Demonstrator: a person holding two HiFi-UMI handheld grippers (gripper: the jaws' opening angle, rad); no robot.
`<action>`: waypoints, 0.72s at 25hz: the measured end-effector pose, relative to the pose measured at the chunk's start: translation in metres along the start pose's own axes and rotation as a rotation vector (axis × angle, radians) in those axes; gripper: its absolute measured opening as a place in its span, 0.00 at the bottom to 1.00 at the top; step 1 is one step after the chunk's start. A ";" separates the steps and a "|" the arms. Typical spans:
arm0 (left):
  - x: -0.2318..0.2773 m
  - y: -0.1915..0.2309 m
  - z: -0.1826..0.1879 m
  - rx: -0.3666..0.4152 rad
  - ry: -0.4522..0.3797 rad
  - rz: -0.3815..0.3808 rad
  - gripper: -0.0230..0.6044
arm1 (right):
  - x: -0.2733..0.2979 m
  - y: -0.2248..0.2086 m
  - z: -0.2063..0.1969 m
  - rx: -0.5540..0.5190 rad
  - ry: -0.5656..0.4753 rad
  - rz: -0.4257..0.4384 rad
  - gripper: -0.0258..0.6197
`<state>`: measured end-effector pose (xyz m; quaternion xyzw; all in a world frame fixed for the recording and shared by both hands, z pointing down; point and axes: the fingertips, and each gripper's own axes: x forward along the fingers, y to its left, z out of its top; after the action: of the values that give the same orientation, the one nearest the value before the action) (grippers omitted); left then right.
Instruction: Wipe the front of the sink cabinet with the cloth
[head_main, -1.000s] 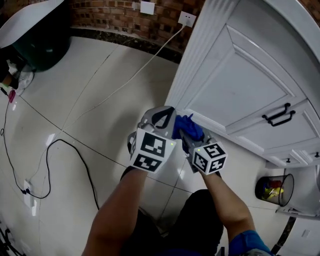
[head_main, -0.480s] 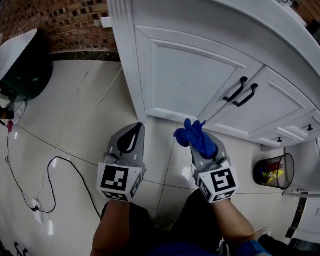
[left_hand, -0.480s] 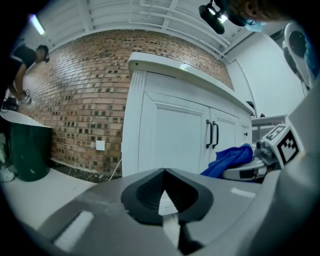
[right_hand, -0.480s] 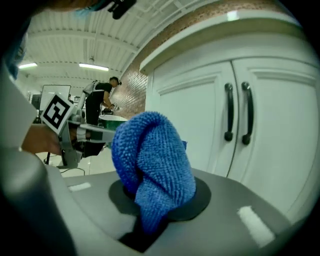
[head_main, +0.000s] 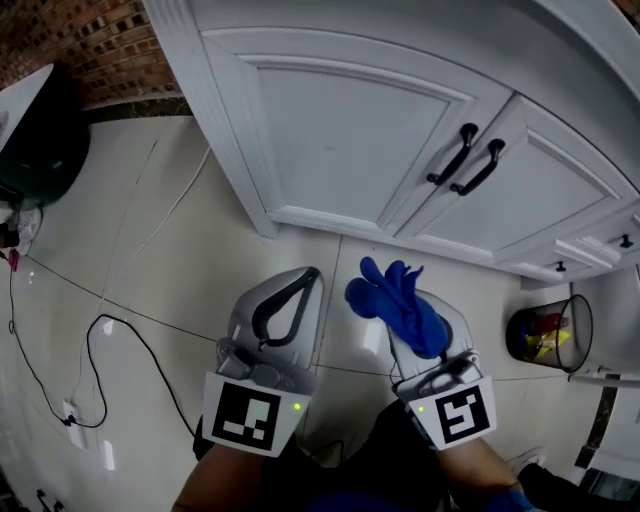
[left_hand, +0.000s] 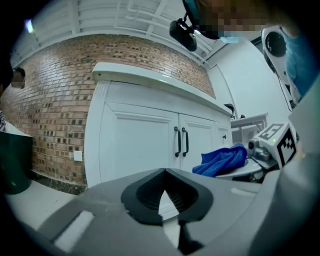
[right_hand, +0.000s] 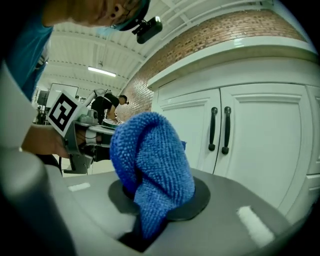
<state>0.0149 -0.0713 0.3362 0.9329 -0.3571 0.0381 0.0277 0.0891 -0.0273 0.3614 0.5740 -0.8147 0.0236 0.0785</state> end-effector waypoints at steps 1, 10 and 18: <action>0.000 -0.006 -0.001 0.014 0.016 -0.016 0.04 | -0.002 -0.002 0.000 0.000 0.003 -0.007 0.15; -0.002 -0.021 -0.024 0.008 0.128 -0.088 0.04 | -0.002 -0.001 -0.023 0.015 0.117 0.021 0.15; -0.010 0.012 -0.050 -0.163 0.134 0.018 0.04 | -0.011 0.004 -0.042 0.048 0.297 -0.046 0.15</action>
<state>-0.0031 -0.0699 0.3853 0.9197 -0.3646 0.0713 0.1269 0.0937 -0.0102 0.4014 0.5846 -0.7799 0.1260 0.1848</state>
